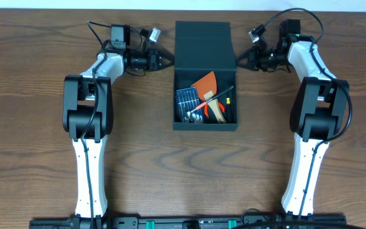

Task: Pack container

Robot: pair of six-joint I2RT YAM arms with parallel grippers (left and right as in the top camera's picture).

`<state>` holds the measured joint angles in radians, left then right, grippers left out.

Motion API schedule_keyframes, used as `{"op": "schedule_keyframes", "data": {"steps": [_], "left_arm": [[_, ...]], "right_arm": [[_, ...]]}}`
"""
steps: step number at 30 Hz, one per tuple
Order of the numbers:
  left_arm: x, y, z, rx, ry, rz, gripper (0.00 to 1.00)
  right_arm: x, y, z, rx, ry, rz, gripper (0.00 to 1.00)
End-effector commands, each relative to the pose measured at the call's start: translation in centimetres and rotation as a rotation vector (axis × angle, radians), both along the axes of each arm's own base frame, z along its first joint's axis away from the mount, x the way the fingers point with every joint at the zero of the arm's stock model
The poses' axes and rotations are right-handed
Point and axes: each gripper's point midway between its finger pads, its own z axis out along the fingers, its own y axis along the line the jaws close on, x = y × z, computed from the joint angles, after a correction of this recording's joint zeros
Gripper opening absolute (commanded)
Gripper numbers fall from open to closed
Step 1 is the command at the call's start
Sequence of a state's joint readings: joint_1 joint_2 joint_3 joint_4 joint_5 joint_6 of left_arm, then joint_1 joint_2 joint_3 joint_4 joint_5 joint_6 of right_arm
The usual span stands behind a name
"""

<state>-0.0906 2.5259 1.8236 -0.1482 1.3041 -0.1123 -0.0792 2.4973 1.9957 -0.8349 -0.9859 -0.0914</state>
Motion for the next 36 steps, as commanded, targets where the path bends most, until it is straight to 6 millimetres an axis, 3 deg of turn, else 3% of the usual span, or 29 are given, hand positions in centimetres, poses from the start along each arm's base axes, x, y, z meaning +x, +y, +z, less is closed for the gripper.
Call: {"op": "schedule_keyframes", "data": {"steps": [1, 14, 22, 36], "left_arm": [[-0.2, -0.3, 0.2, -0.047, 0.043, -0.017, 0.06], [-0.3, -0.4, 1.4, -0.076, 0.024, -0.038, 0.06], [0.2, -0.4, 3.8, -0.079, -0.029, -0.039, 0.05], [0.7, -0.3, 7.1, -0.059, -0.067, -0.008, 0.05]], "right_arm": [[-0.3, 1.8, 1.0, 0.089, -0.032, 0.052, 0.01], [0.1, 2.0, 1.5, 0.109, -0.056, 0.053, 0.01], [0.6, 2.0, 1.9, 0.111, -0.067, 0.044, 0.01], [3.1, 1.8, 6.1, 0.108, -0.164, 0.035, 0.01]]}}
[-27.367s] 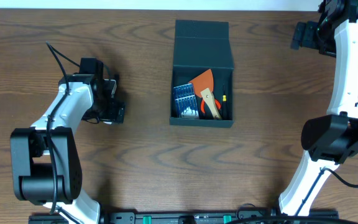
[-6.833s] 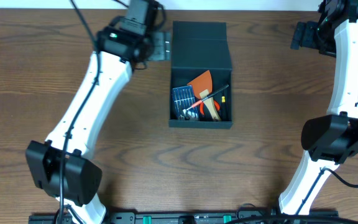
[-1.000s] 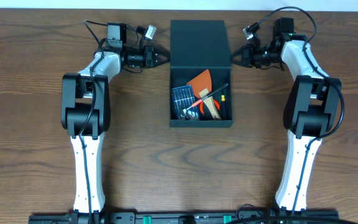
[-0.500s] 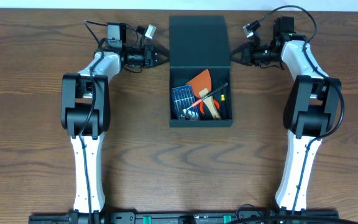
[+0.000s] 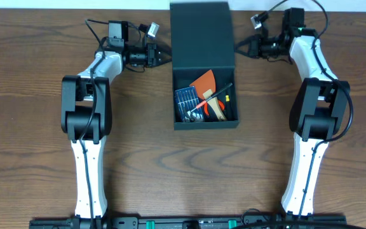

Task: Pack container
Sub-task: 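Grip the lid edges with both grippers and start tilting it forward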

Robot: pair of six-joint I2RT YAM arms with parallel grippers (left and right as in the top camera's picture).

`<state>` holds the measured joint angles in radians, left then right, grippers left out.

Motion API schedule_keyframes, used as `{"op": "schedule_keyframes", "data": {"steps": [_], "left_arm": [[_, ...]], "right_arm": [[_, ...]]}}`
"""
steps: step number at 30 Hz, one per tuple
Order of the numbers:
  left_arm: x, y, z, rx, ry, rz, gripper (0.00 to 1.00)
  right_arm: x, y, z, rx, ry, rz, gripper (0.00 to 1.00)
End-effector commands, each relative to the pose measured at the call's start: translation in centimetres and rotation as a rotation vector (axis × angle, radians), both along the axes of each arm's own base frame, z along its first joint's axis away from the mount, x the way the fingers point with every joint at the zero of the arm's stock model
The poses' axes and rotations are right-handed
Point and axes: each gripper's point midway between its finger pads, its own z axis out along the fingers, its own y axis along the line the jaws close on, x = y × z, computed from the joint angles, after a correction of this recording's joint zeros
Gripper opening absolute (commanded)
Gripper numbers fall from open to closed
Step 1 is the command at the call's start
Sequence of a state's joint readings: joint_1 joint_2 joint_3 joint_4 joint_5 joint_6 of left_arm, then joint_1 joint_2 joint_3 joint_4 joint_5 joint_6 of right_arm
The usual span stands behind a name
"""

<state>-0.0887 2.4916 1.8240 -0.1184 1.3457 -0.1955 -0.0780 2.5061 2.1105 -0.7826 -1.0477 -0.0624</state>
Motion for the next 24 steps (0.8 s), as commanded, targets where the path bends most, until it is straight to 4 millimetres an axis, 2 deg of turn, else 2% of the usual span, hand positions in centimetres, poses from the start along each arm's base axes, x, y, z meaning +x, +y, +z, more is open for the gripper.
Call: {"op": "schedule_keyframes", "data": {"steps": [1, 6, 16, 24], "left_arm": [[0.6, -0.2, 4.9, -0.013, -0.090, -0.001, 0.05], [0.8, 0.0, 5.8, 0.012, -0.078, 0.028, 0.05], [0.1, 1.0, 5.9, 0.154, -0.036, 0.097, 0.06], [-1.5, 1.5, 6.9, 0.219, -0.036, 0.089, 0.05]], "right_arm": [[0.2, 1.4, 2.1, 0.054, -0.025, 0.030, 0.01], [-0.1, 1.5, 2.0, 0.055, -0.005, 0.033, 0.01], [-0.1, 1.1, 2.3, 0.008, 0.011, 0.018, 0.01], [-0.3, 0.9, 4.3, -0.064, -0.023, 0.039, 0.01]]}}
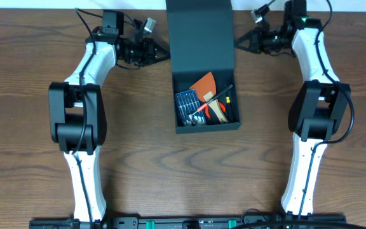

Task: Pack container
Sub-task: 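Grip the lid edges with both grippers and start tilting it forward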

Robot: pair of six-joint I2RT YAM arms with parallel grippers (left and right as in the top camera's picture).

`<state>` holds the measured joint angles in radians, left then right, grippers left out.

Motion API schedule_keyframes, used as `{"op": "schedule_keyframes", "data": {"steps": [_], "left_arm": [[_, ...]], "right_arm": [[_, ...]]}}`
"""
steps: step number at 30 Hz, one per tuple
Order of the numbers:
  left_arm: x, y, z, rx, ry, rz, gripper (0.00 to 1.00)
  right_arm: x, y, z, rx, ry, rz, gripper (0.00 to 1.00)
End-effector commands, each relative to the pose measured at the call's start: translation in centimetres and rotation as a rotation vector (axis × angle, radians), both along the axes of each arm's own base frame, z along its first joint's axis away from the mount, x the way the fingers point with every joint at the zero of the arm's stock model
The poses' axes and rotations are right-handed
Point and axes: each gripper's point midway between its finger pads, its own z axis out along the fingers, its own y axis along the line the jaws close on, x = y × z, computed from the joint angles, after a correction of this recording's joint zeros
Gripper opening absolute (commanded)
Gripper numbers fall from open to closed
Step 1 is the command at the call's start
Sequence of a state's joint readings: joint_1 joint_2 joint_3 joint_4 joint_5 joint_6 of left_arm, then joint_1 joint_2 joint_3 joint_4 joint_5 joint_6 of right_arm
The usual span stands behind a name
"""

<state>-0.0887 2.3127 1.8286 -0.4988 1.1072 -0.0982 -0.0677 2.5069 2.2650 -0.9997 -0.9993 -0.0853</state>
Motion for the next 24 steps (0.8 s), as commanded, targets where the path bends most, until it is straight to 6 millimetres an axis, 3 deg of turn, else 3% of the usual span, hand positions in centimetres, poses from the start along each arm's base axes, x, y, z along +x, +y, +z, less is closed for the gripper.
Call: {"op": "schedule_keyframes", "data": {"steps": [1, 16, 24], "left_arm": [[0.2, -0.2, 3.8, -0.001, -0.120, -0.028, 0.05], [-1.4, -2.9, 3.4, 0.029, -0.096, -0.076, 0.05], [-1.5, -1.1, 4.3, 0.194, -0.165, -0.037, 0.05]], "right_arm": [[0.2, 0.8, 1.7, -0.018, -0.072, 0.040, 0.01], [-1.5, 1.5, 2.0, -0.033, -0.057, 0.103, 0.01], [-2.1, 1.5, 1.8, -0.035, -0.052, 0.123, 0.01]]}}
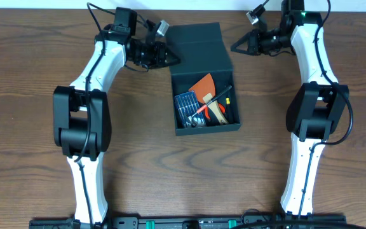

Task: Pack container
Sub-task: 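Grip the lid edges with both grippers and start tilting it forward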

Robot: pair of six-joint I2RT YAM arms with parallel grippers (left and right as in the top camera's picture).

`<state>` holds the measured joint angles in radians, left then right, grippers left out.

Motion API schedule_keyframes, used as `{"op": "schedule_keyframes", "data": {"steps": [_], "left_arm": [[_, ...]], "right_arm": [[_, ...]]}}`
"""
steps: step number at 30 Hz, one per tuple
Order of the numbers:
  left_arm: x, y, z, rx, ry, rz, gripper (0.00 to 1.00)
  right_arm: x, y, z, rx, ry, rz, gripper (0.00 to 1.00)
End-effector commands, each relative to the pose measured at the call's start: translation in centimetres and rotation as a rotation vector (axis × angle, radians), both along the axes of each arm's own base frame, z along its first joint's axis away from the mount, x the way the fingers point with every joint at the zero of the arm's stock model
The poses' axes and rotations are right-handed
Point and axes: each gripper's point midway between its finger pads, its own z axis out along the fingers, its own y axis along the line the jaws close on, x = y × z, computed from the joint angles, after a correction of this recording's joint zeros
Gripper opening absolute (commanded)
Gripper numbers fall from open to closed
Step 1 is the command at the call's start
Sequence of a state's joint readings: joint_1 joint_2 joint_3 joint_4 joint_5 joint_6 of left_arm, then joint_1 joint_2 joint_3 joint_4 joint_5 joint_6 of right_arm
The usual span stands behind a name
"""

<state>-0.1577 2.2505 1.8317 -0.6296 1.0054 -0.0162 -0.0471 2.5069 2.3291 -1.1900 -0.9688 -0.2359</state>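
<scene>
The dark box point(206, 124) stands at the table's middle, open. It holds an orange piece point(204, 83), a blue ridged item point(185, 100), red-handled pliers point(210, 107) and other small tools. Its lid point(199, 49) reaches back from the rear wall and sits slightly askew. My left gripper point(172, 60) comes to a single point against the lid's left edge, low down near the hinge. On the other side, my right gripper point(232, 48) also ends in one point, just off the lid's right edge. Neither holds anything that I can see.
The wooden table point(37, 140) spreads to both sides and in front of the box. Both arms stretch to the far side, with cables looping near the table's back edge point(43, 7).
The lid looked long and reached the frame's top edge; now it looks shorter and skewed. The left gripper sits slightly further right at the lid's left edge. The right gripper has hardly moved.
At first the lid lay behind the open box with a gripper at each side of it. In the following two moments both grippers were further back and the lid looked longer and larger. Now it looks short again and the box is turned a little.
</scene>
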Motion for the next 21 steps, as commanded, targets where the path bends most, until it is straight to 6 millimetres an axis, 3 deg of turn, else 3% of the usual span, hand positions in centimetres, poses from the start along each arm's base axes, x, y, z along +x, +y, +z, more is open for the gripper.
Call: {"op": "schedule_keyframes", "data": {"steps": [1, 5, 13, 21], "left_arm": [[1.1, 1.6, 3.7, 0.107, -0.161, 0.032, 0.05], [1.6, 3.8, 3.1, 0.254, -0.167, 0.107, 0.06], [1.5, 8.1, -1.3, 0.528, -0.070, 0.217, 0.06], [1.3, 8.4, -5.8, 0.555, 0.054, 0.249, 0.06]], "right_arm": [[0.2, 0.6, 1.2, 0.017, -0.054, 0.031, 0.01], [0.6, -1.2, -0.7, -0.103, 0.038, -0.067, 0.01], [1.1, -5.8, -3.6, -0.307, 0.198, -0.293, 0.01], [0.5, -7.7, -5.2, -0.432, 0.258, -0.366, 0.01]]}}
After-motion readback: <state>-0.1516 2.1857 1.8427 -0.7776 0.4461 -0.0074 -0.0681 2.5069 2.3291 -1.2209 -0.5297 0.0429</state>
